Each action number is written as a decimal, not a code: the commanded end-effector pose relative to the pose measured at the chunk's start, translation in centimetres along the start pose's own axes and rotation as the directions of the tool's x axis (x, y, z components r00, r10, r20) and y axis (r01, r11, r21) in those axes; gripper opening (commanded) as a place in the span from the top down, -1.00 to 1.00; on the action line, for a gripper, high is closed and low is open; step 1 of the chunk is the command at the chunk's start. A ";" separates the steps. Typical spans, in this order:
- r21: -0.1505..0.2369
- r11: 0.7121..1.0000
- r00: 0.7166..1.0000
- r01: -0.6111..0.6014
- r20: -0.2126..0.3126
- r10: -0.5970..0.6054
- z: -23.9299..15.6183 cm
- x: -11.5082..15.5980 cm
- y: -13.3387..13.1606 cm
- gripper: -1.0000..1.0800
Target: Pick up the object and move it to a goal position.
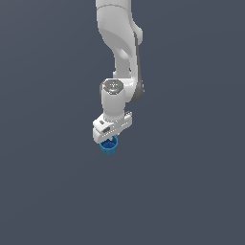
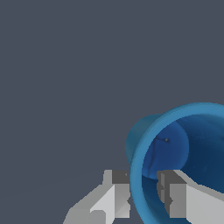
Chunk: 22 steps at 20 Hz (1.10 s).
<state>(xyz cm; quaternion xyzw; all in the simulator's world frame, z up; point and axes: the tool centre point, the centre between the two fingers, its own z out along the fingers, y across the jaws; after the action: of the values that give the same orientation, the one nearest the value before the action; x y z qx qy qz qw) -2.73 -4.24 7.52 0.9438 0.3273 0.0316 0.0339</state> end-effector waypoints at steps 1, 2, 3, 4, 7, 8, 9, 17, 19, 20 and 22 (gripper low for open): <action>-0.002 1.000 1.000 0.001 -0.003 -0.001 -0.7 0.5 -0.1 1.00; -0.002 1.000 1.000 0.001 -0.003 -0.001 -1.1 0.8 -0.1 1.00; -0.002 1.000 1.000 0.001 -0.003 -0.001 -1.5 1.1 -0.2 1.00; -0.002 1.000 1.000 0.001 -0.003 -0.001 -1.9 1.4 -0.3 1.00; -0.002 1.000 1.000 0.001 -0.003 -0.001 -3.5 2.6 -0.7 1.00; -0.002 1.000 1.000 0.001 -0.003 -0.001 -4.2 3.1 -0.8 1.00; -0.002 1.000 1.000 0.001 -0.003 -0.001 -4.8 3.6 -1.0 1.00; -0.001 1.000 1.000 0.001 -0.003 -0.001 -11.4 8.5 -2.4 1.00; -0.001 1.000 1.000 0.001 -0.003 -0.001 -13.2 9.8 -2.7 1.00; -0.001 1.000 1.000 0.001 -0.003 -0.001 -14.1 10.5 -2.9 1.00; -0.001 1.000 1.000 0.001 -0.003 -0.001 -15.8 11.8 -3.2 1.00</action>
<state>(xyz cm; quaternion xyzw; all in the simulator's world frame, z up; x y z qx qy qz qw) 2.68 5.41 21.93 0.9434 0.3282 0.0321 0.0338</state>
